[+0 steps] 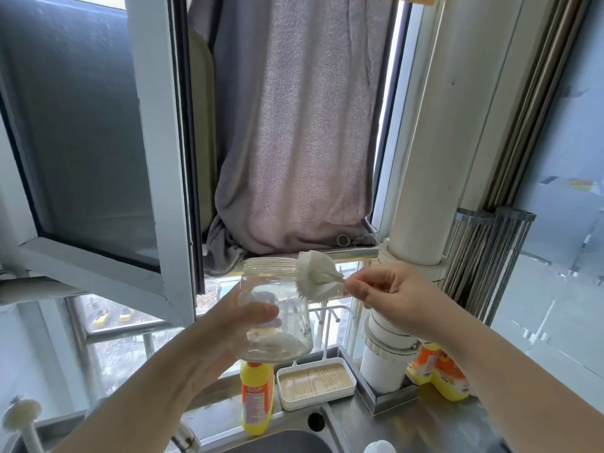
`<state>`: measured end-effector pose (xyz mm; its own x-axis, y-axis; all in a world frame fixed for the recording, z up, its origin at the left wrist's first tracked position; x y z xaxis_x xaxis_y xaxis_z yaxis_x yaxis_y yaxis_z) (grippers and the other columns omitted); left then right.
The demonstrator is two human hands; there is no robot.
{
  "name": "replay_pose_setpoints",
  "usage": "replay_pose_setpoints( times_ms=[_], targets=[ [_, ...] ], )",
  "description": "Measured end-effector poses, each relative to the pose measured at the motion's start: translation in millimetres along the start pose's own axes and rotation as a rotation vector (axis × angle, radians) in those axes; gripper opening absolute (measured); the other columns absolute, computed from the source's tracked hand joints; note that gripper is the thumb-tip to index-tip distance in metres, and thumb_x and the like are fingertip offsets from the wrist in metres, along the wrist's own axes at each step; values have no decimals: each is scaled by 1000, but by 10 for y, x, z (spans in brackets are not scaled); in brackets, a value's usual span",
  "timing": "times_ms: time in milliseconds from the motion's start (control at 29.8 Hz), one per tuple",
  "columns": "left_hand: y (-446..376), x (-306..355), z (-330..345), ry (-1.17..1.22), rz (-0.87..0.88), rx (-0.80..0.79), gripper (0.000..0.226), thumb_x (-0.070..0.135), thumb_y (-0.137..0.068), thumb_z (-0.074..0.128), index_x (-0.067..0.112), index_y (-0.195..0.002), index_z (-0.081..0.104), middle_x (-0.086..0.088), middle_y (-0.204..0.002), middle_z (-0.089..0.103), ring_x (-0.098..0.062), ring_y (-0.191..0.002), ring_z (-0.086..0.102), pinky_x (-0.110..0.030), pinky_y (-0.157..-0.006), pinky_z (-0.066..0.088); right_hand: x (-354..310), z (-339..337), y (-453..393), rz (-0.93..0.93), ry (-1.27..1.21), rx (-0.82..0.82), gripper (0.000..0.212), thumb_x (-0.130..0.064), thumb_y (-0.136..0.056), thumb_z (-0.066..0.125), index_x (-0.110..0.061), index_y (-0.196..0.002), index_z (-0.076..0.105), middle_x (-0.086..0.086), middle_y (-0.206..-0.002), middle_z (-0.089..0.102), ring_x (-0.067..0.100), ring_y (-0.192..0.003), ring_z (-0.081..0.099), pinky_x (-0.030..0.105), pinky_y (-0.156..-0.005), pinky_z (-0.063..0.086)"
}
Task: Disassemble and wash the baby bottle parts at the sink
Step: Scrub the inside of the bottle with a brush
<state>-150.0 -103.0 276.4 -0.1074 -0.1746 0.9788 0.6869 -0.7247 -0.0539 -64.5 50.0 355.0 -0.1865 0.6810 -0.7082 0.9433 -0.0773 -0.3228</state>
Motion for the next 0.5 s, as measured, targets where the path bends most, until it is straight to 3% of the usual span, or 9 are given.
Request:
replay_pose_setpoints(
  times_ms=[101,201,369,504],
  targets=[
    [-7,21,1,28,-19,-15,78,40,-34,79,38,-108,53,1,-118,57,-23,-106,60,-37,-74,55,-87,62,11,-41,1,20,32,-63,-68,52,-37,-76,70,10,-65,61,11,-59,50,20,-57,41],
    [-30,70,-71,30,22,4,97,44,-25,91,34,-115,55,-6,-118,62,-28,-103,64,-40,-68,56,-147,68,20,-51,-23,37,32,-61,-68,54,-36,-77,72,13,-69,62,14,-61,50,22,-57,40],
    [11,101,-80,77,57,1,81,35,-44,79,34,-121,54,-3,-116,66,-27,-106,65,-46,-73,56,-188,91,50,-48,13,66,33,-60,-68,54,-34,-78,71,10,-66,61,11,-60,49,19,-55,39],
    [45,91,-94,-65,56,-2,101,41,-41,86,35,-132,43,-7,-119,64,-28,-106,64,-52,-89,52,-264,160,61,-41,73,73,36,-63,-66,50,-35,-77,70,-2,-58,55,0,-53,43,15,-53,36]
  ],
)
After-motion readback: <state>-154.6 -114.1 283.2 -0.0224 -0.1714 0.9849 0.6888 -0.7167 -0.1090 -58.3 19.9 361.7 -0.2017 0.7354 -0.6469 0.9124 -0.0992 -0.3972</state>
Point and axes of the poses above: each hand's wrist, its own y-axis away from the middle knuckle, its own z-axis out of the palm, x = y × z, the point moved 9 cm from there along -y, towards the middle knuckle
